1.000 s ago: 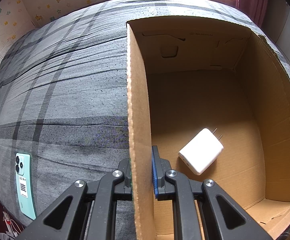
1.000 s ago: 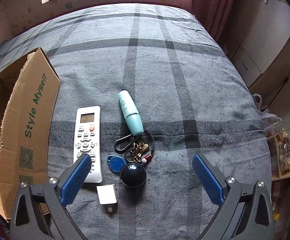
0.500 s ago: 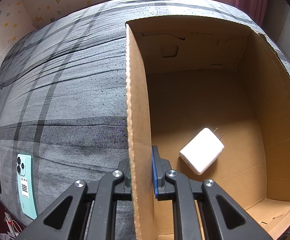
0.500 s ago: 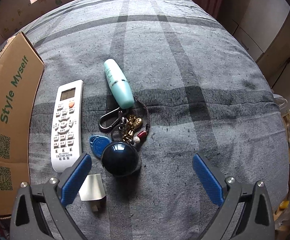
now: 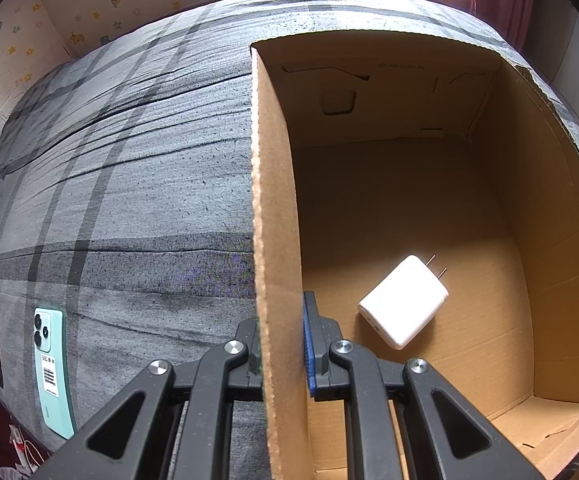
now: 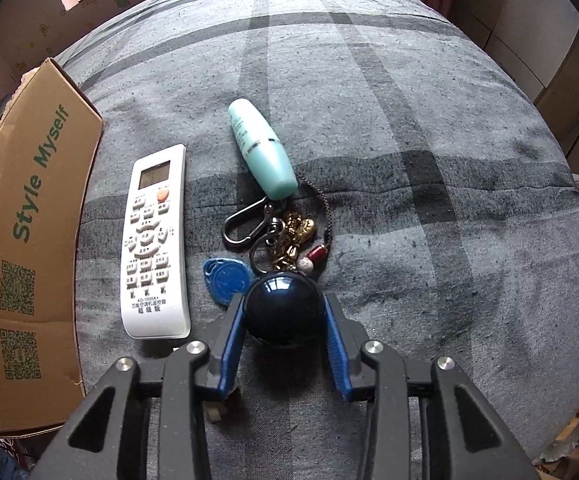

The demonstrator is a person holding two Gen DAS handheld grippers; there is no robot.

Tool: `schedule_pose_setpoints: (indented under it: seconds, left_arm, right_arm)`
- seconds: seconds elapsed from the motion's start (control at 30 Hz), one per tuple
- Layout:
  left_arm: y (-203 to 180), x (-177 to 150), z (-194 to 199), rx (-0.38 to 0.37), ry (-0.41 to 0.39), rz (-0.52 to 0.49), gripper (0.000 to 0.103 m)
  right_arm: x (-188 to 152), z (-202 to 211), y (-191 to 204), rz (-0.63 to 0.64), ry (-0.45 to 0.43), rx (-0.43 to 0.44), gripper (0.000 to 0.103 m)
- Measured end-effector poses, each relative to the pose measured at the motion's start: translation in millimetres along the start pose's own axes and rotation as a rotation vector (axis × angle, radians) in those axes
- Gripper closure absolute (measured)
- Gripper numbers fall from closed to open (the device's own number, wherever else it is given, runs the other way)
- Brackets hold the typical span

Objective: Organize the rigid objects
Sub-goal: 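Lift the dark blue ball with the right gripper and carry it into the box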

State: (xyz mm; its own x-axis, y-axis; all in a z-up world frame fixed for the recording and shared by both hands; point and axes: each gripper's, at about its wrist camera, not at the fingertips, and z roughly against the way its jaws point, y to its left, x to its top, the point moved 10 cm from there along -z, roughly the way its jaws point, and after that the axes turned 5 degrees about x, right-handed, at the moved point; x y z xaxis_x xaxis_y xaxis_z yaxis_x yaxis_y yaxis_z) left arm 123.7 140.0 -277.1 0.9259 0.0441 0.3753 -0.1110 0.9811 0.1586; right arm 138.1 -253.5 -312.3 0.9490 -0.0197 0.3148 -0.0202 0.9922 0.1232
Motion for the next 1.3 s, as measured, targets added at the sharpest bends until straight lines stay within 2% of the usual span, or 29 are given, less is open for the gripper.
schedule_pose_setpoints:
  seconds: [0.57, 1.3]
  left_arm:
    - [-1, 0, 0, 0.010, -0.001, -0.007, 0.090]
    - [-2, 0, 0, 0.010, 0.001, -0.006, 0.090]
  right_arm:
    - [8, 34, 10, 0.026, -0.046, -0.010, 0.063]
    - [32, 84, 64, 0.142, -0.108, -0.016, 0.063]
